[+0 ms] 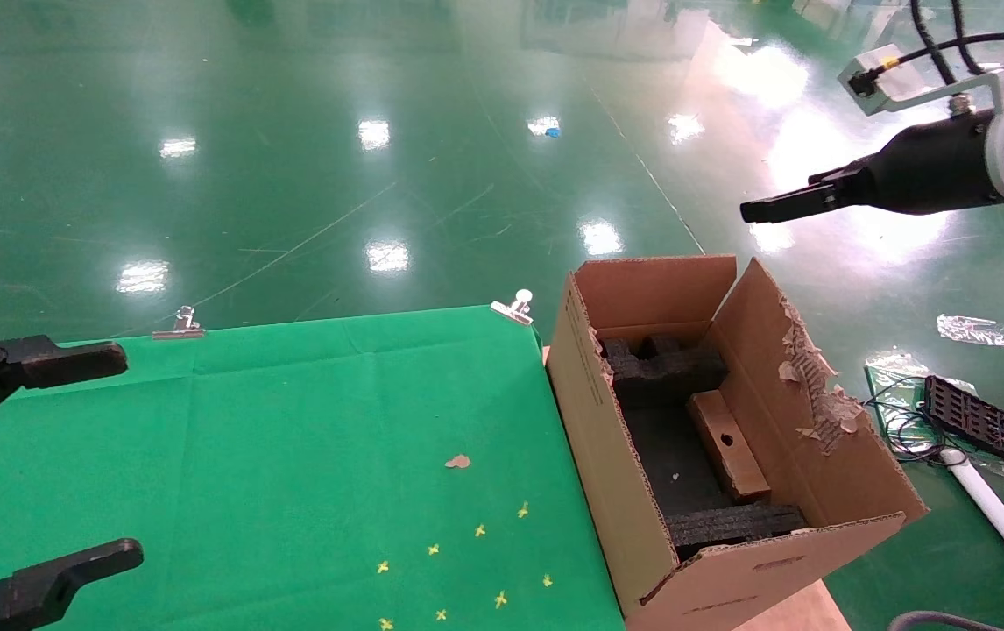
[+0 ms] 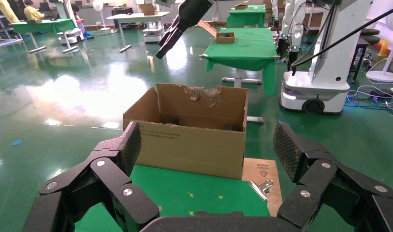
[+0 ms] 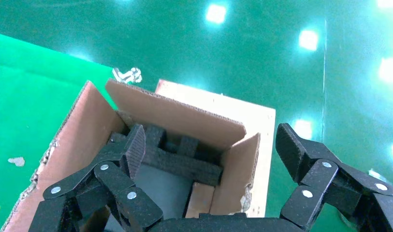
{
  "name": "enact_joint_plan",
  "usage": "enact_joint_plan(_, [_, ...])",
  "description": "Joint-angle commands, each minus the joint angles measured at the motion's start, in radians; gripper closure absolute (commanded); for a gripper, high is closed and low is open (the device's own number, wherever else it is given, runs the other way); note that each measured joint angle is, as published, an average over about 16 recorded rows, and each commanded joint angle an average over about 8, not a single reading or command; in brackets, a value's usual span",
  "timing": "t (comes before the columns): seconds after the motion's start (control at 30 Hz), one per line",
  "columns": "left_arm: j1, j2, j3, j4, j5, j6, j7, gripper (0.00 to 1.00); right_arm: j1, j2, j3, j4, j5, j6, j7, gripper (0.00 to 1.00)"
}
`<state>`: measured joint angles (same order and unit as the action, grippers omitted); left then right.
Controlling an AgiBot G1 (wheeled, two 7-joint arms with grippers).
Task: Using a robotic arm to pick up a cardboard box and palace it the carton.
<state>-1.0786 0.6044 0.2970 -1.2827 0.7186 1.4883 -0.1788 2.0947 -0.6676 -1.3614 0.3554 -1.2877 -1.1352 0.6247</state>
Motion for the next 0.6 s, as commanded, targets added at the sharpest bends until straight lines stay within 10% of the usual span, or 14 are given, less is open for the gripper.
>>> enact_joint_plan(0.03, [0.0, 0.0, 0.0, 0.0, 0.0, 0.0, 0.0, 0.0, 0.013, 0.027, 0.011, 0.039, 0.014, 0.008, -0.004, 0.0])
enact_joint_plan(0.6, [-0.001, 0.0, 0.001, 0.001, -0.001, 0.0, 0.001, 0.0, -0.2, 0.051, 0.248, 0.26, 0.138, -0.059, -0.097, 0.0])
